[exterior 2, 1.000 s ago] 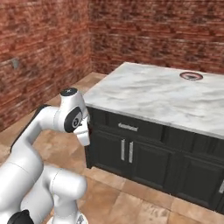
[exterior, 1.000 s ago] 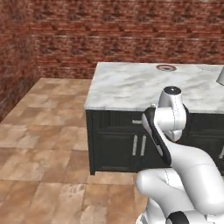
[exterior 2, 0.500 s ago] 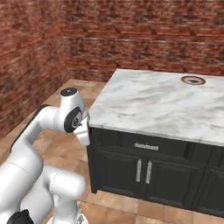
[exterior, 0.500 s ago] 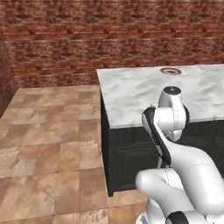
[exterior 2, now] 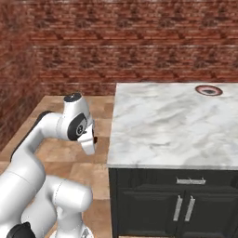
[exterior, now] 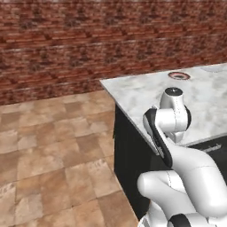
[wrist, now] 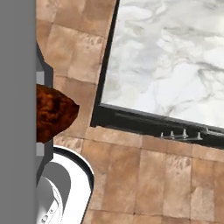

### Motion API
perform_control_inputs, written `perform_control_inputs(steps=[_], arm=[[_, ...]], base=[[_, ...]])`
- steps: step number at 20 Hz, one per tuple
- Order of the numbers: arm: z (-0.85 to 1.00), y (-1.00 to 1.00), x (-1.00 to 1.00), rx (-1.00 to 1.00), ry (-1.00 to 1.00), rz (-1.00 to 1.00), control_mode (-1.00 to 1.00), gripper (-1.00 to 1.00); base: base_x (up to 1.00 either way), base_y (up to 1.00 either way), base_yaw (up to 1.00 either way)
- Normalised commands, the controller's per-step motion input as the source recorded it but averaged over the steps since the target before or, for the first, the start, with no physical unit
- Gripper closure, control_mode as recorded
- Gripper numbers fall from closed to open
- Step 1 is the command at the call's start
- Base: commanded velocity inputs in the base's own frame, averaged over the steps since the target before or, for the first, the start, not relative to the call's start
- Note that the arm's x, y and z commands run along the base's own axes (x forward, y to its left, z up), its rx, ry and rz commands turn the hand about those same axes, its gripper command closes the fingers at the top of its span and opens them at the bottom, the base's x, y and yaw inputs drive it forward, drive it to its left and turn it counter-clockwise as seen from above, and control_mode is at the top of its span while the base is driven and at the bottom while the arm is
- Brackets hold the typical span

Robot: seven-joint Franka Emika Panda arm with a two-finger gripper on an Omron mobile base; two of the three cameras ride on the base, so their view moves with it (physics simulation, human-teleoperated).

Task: Take the chicken drumsticks from the pan and place one on each plate on the dining counter.

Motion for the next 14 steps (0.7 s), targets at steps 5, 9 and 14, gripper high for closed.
perform_control_inputs(steps=[5, 9, 14], arm=[[0.00, 0.00, 0.00, 0.00, 0.00, 0.00, 1.00, 1.00], [0.00, 0.00, 0.00, 0.00, 0.00, 0.00, 1.00, 1.00], [0.00, 0.00, 0.00, 0.00, 0.00, 0.00, 1.00, 1.00]], base=[[0.60, 1.00, -0.41], [0.55, 1.00, -0.44], [0.57, 1.00, -0.49]])
